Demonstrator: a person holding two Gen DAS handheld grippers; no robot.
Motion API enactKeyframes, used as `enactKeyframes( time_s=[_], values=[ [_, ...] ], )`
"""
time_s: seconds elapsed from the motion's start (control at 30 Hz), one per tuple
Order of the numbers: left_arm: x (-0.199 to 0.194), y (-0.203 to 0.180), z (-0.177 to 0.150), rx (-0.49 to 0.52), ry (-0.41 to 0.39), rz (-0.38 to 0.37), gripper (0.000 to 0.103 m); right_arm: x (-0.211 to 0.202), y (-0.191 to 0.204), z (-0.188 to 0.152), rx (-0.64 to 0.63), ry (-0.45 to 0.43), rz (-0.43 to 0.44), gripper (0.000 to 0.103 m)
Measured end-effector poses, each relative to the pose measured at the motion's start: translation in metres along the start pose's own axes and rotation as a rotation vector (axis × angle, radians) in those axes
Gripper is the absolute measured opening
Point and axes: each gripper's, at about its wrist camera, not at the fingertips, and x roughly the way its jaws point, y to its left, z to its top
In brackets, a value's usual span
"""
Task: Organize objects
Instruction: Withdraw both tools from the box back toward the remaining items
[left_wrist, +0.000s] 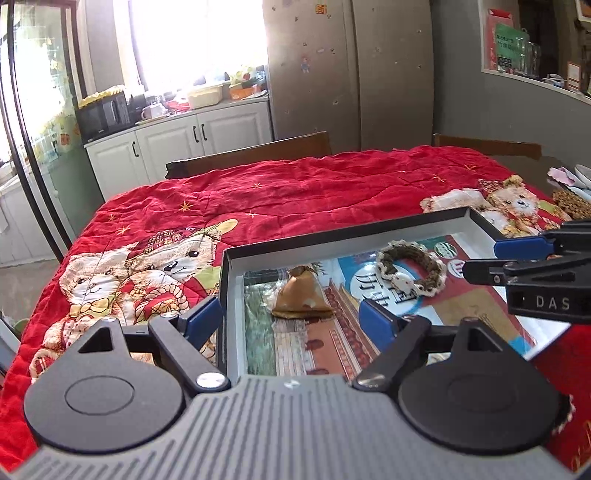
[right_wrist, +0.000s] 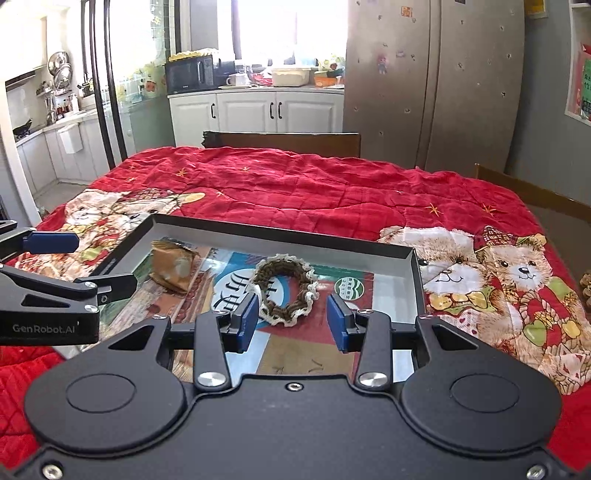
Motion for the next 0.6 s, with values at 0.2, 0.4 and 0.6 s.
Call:
enactKeyframes(
  time_s=[0.2, 0.4, 0.6],
  values=[
    [-0.024, 0.001, -0.01, 0.023, -0.027, -0.013, 0.092, -0.018, -0.004, -0.012, 0.008, 0.006, 0.01, 0.039],
    [-0.042, 0.0, -0.02, 0.041, -0.04, -0.036, 0.092, -0.035, -0.006, -0.023, 0.011, 0.005, 0.026, 0.039],
    [-0.051, 0.0, -0.029, 0.052, -0.035, -0.05, 0.092, -0.047, -0.006, -0.034, -0.004, 0.011, 0.033, 0.04]
  ],
)
